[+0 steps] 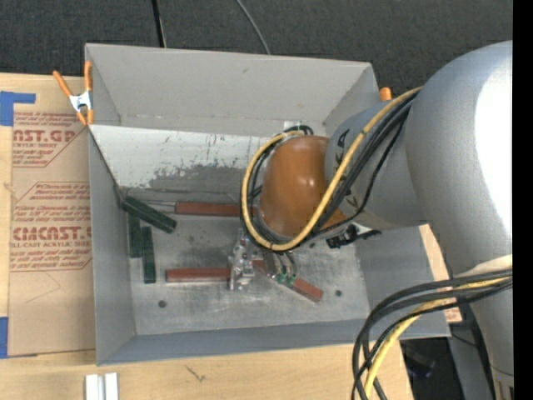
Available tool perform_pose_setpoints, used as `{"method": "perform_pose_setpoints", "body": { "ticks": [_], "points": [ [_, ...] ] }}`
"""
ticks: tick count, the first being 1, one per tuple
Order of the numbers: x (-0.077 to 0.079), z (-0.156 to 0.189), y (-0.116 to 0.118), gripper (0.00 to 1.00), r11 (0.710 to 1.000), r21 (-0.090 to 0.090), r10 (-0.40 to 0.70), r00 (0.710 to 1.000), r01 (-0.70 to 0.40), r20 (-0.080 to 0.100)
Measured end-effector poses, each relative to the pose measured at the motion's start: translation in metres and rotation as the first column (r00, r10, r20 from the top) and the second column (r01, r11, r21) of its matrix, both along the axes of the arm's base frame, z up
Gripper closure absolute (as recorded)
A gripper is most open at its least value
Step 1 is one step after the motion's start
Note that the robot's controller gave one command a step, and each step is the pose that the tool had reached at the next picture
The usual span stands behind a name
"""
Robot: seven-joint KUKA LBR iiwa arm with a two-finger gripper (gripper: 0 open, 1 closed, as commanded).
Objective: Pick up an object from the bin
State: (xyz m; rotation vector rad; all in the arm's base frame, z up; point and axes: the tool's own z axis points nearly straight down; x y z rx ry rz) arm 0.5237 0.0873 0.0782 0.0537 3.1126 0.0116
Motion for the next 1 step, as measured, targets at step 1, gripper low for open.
{"method": "perform_pose_setpoints", "body": {
  "ticks": [1],
  "points": [
    [0.0000,0.0000,0.0000,1.00,1.000,0.000,0.000,1.000,0.000,0.000]
  ]
}}
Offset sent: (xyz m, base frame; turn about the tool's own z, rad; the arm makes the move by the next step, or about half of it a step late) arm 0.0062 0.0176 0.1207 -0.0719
